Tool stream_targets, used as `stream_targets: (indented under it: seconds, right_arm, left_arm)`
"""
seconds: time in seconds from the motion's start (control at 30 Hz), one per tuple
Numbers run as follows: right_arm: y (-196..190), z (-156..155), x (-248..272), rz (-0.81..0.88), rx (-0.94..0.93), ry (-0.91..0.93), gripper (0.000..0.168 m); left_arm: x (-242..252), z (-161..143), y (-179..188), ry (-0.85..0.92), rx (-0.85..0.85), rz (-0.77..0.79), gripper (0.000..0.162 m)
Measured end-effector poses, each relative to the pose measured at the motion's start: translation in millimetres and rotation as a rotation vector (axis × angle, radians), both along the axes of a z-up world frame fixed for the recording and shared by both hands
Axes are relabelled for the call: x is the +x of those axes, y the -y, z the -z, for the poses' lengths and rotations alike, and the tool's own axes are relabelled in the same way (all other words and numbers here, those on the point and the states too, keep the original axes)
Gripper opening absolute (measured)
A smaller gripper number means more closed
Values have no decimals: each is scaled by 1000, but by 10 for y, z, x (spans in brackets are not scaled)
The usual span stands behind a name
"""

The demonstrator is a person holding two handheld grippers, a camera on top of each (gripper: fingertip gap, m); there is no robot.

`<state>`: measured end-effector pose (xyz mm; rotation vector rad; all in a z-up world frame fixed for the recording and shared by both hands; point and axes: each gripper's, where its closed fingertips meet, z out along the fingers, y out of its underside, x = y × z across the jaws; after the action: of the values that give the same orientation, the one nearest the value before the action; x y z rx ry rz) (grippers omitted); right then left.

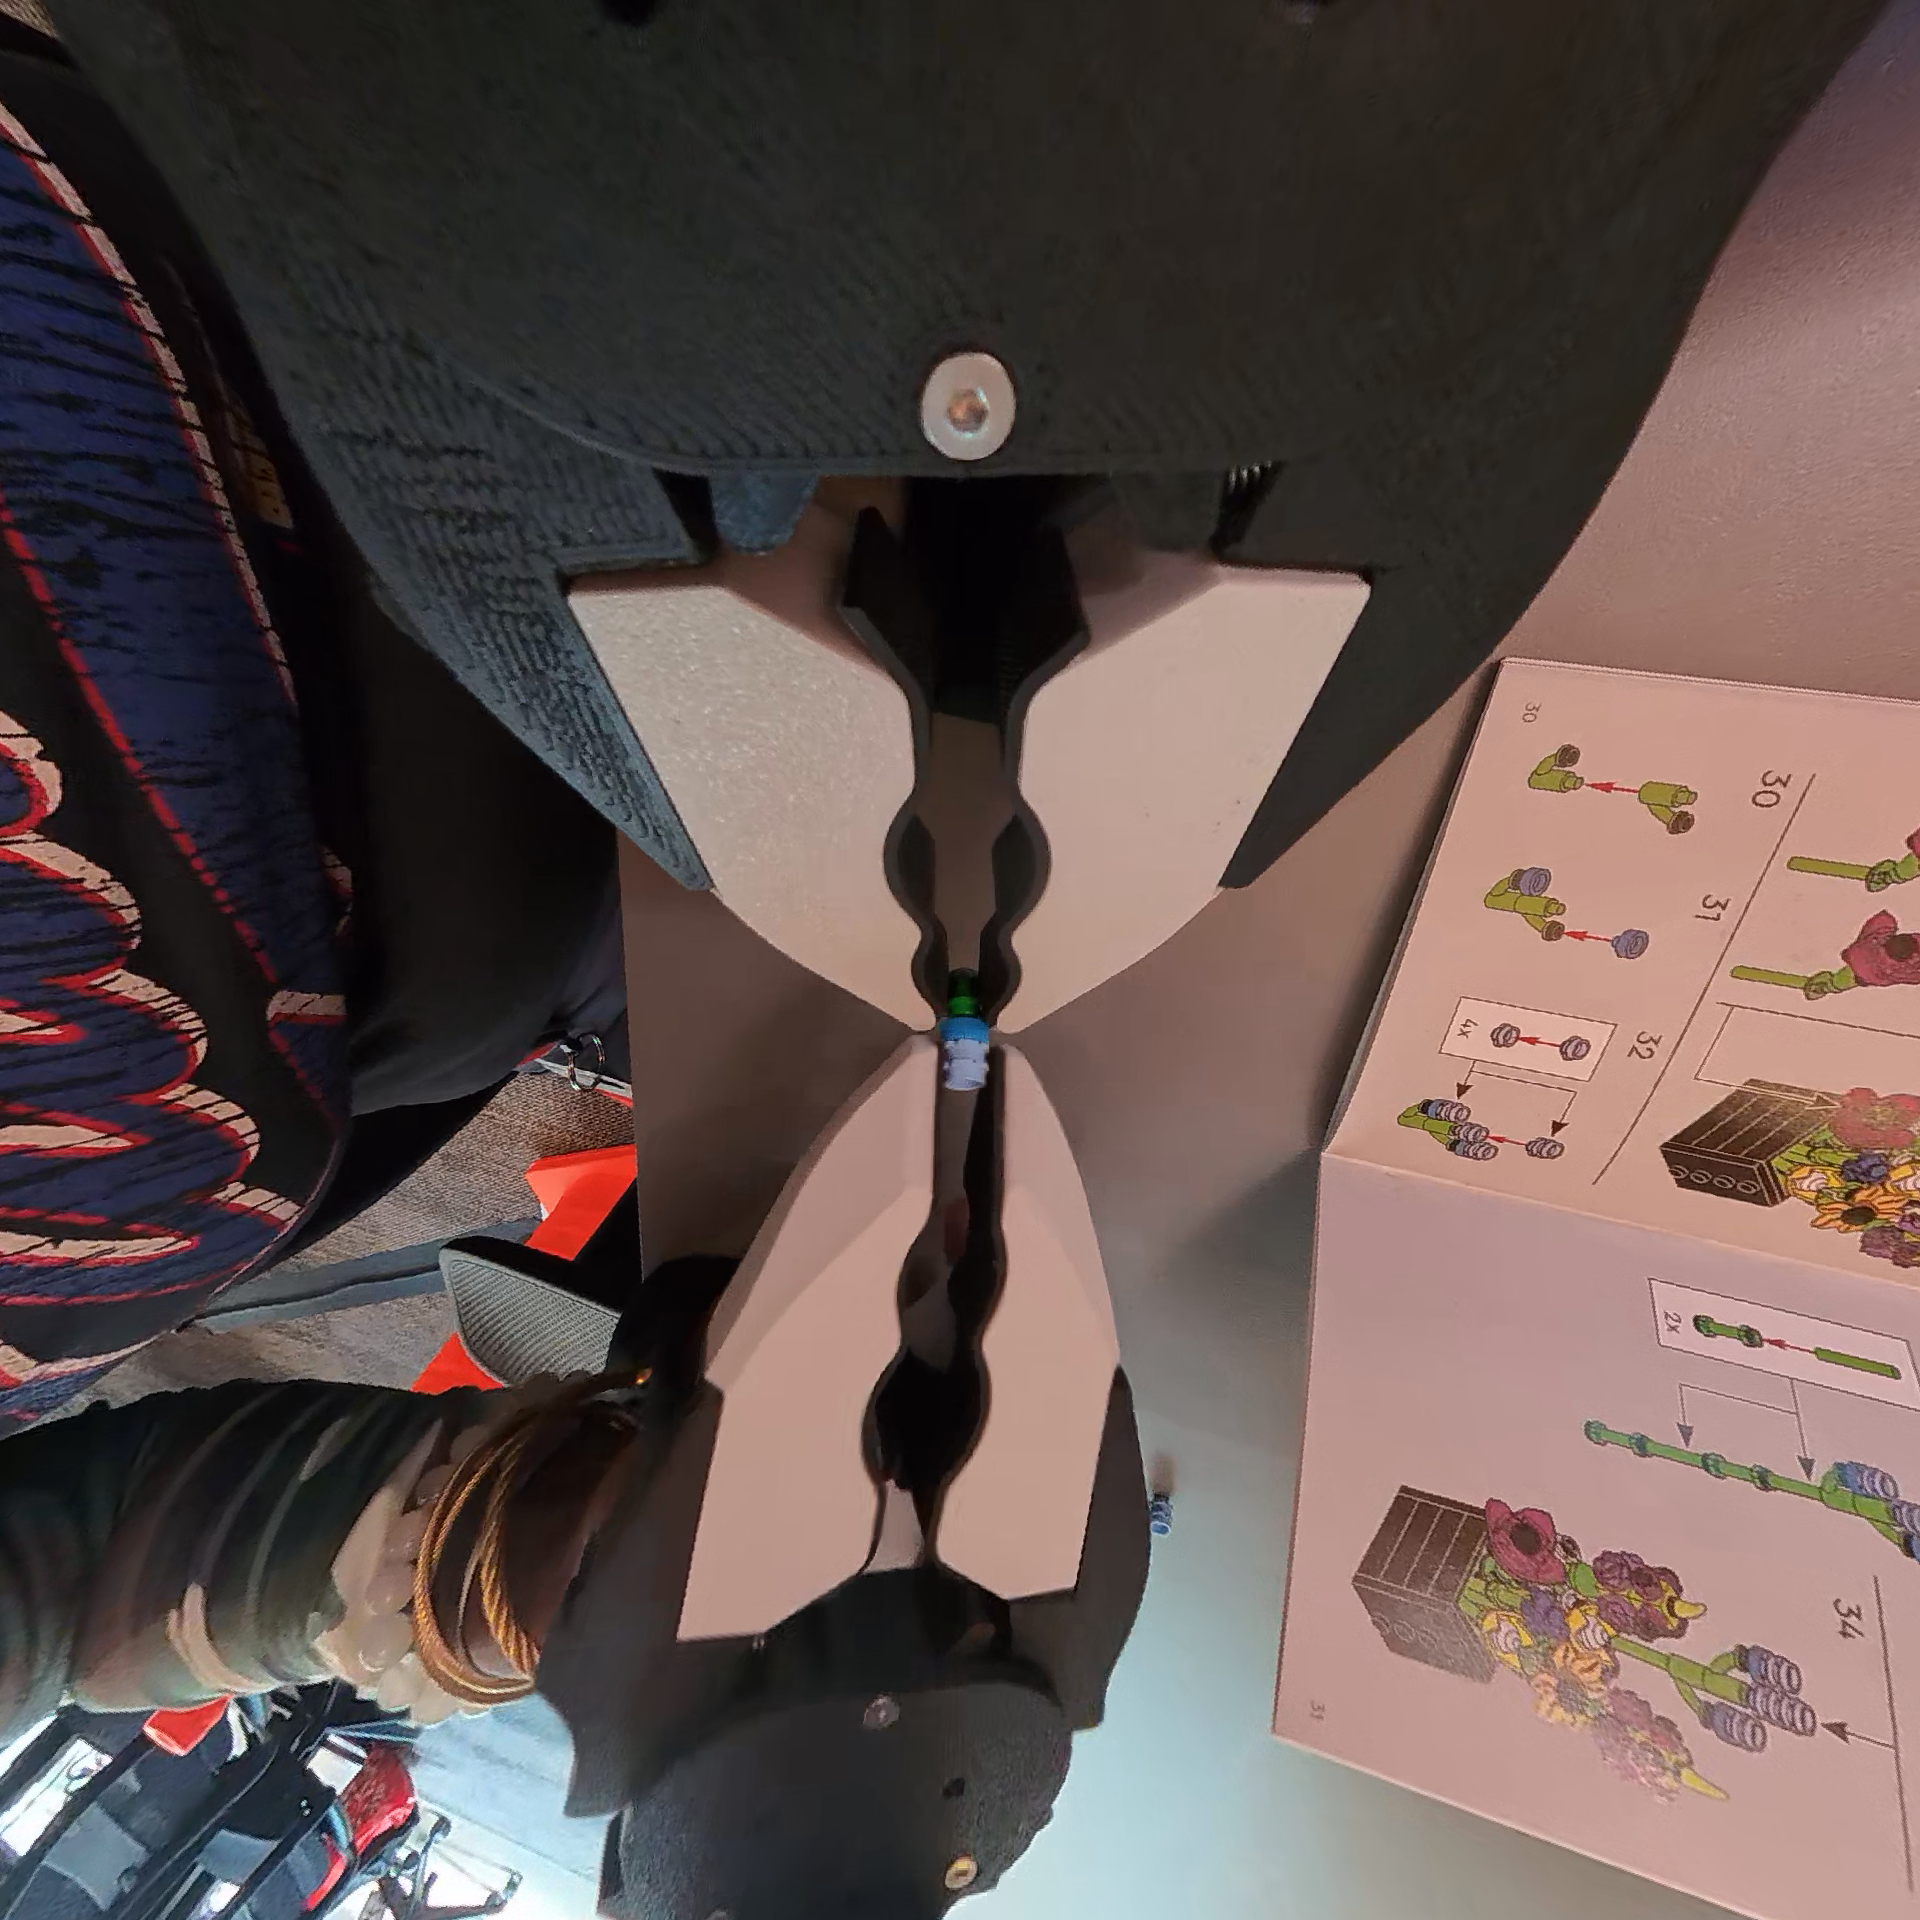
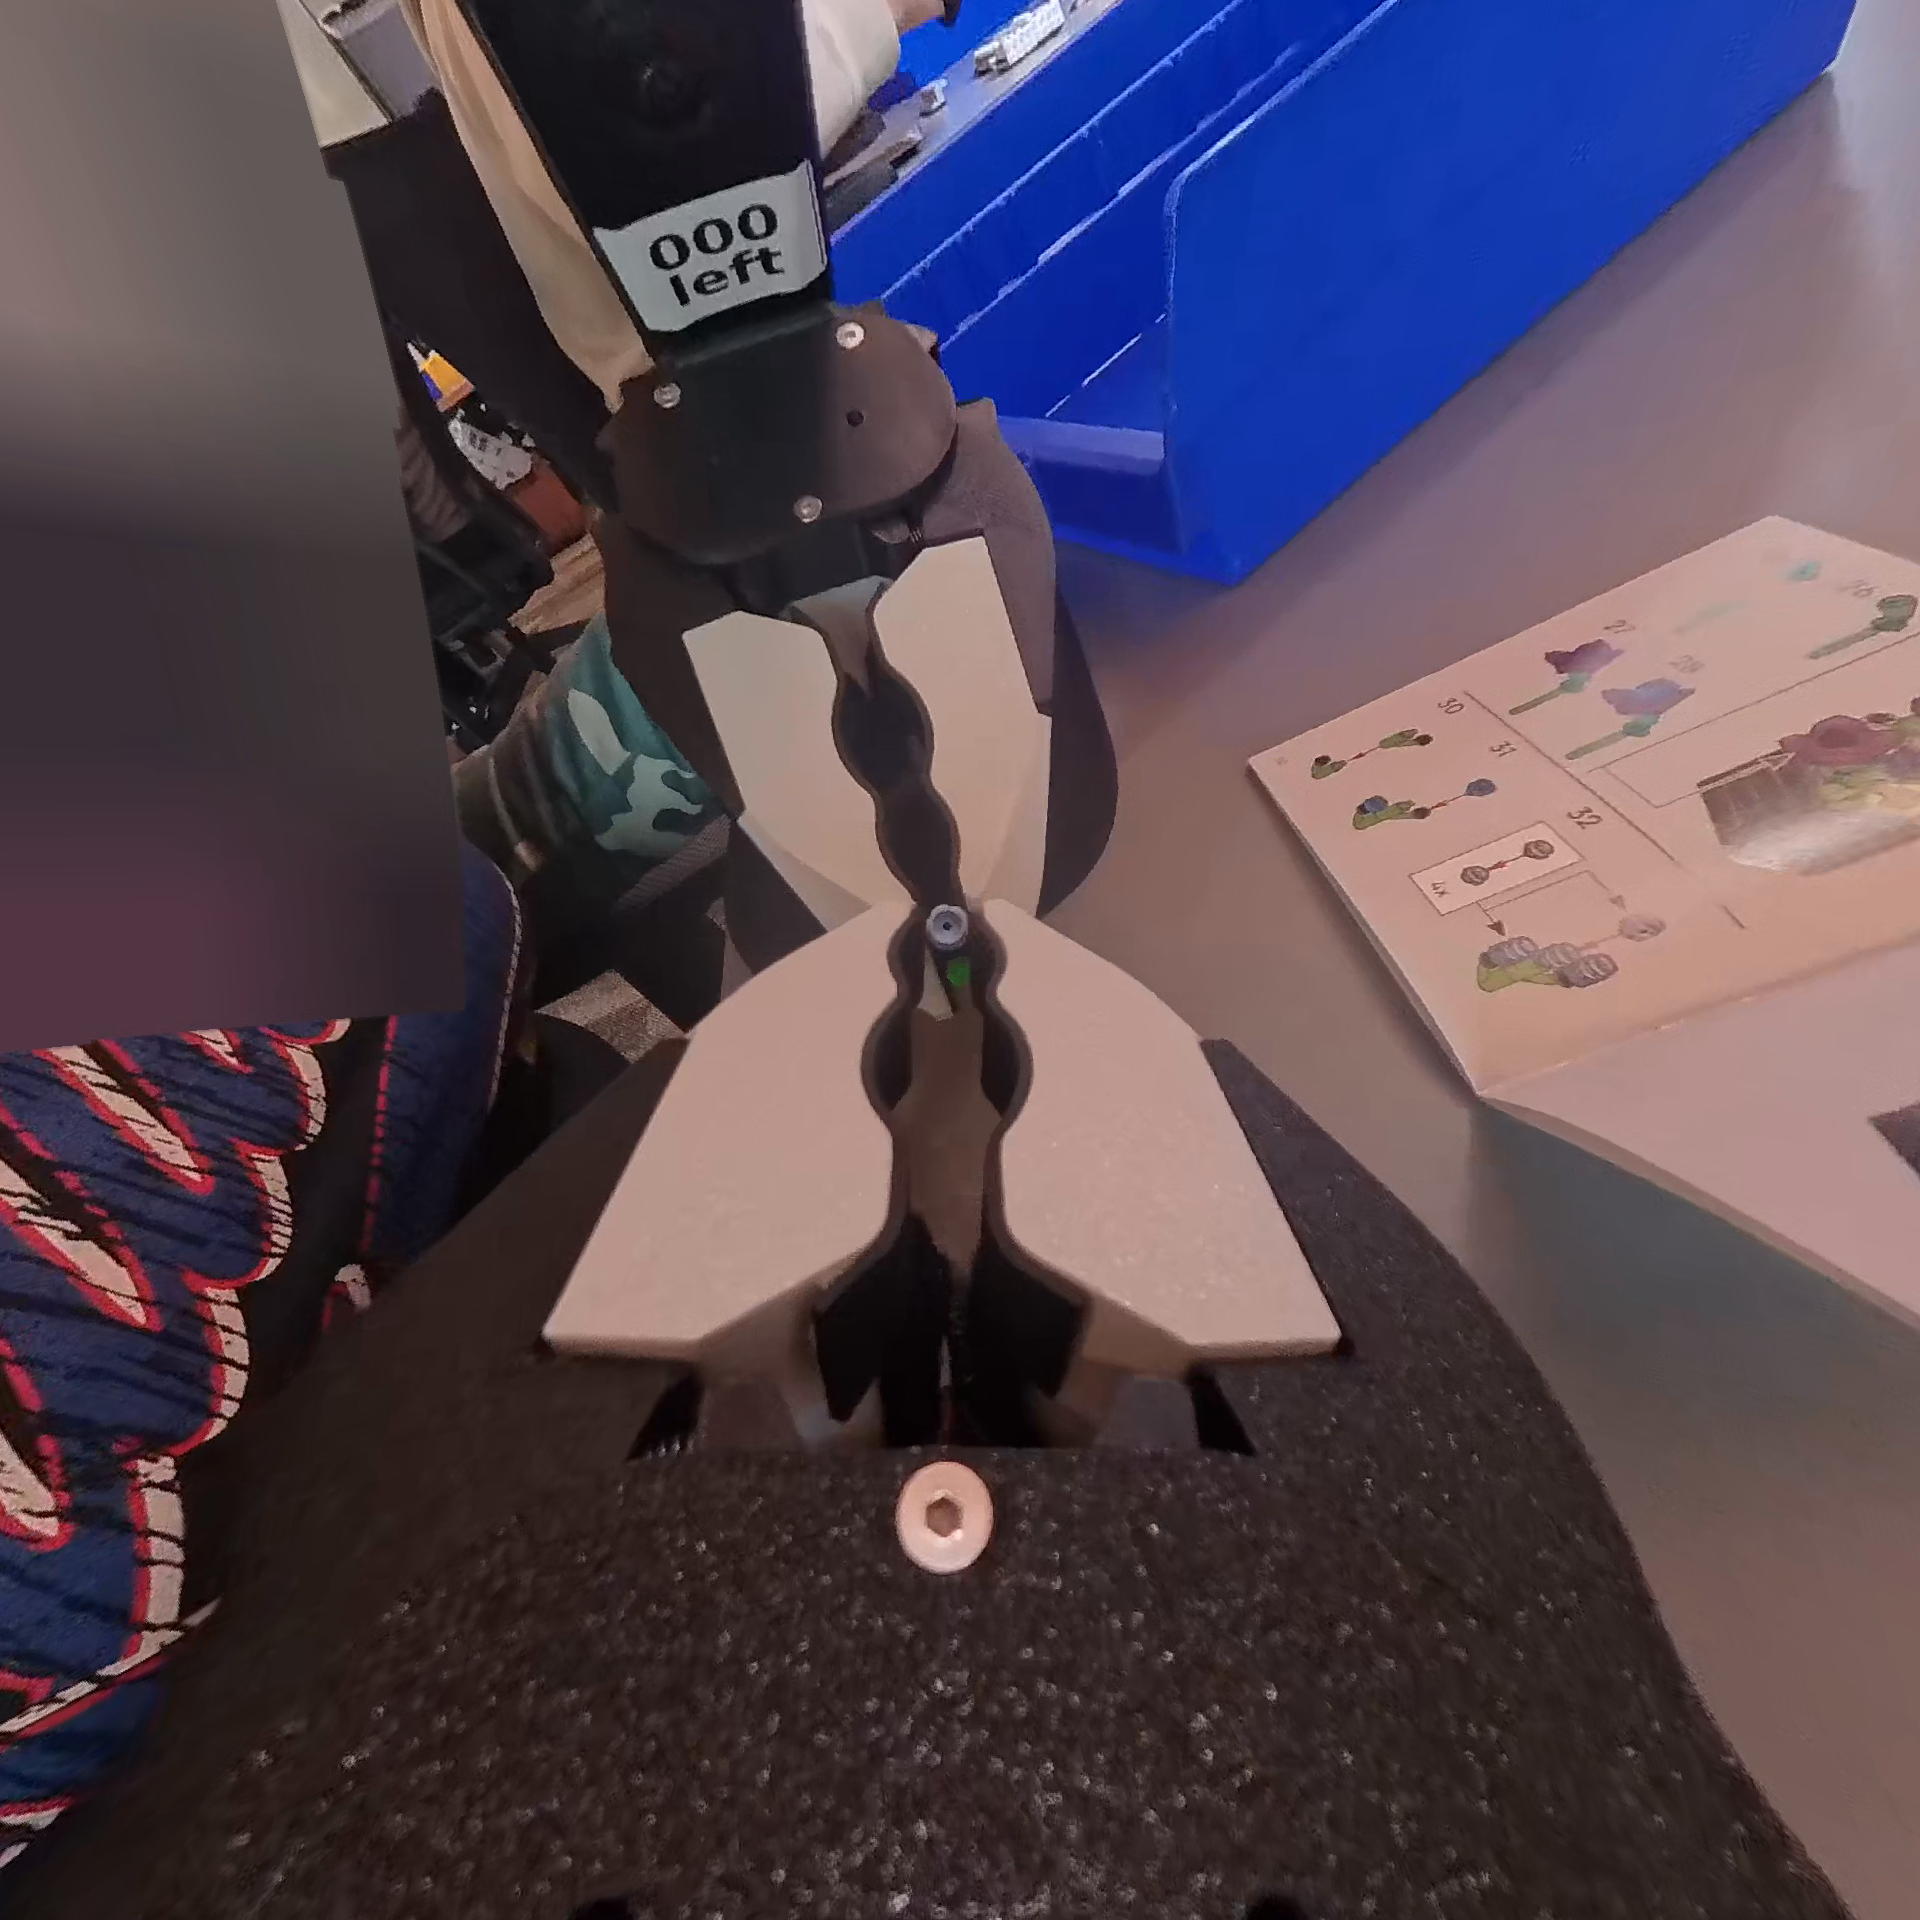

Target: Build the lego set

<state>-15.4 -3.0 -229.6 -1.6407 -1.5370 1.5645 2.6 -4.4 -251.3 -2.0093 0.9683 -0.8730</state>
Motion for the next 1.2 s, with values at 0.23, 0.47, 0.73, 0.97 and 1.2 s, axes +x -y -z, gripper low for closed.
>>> stream_targets:
  seconds: [0.23,0.47,0.73,0.97,1.2]
  right_arm:
    - [10,7,-7,2,29,-8,7]
    - [-3,9,-11,21,23,-18,7]
    - [-35,-41,-14,22,-11,-46,7]
    - [-183,-160,30,83,-41,-67,7]
    - [-483,-383,170,242,-284,-178,7]
  left_arm:
    - [-5,-4,4,-2,10,-1,6]
    - [-8,-3,-6,0,4,-8,6]
    - [-15,-48,-14,42,-9,-11,10]
    - [-28,-62,-34,54,-13,-28,23]
    - [-128,-152,-156,129,-3,-138,24]
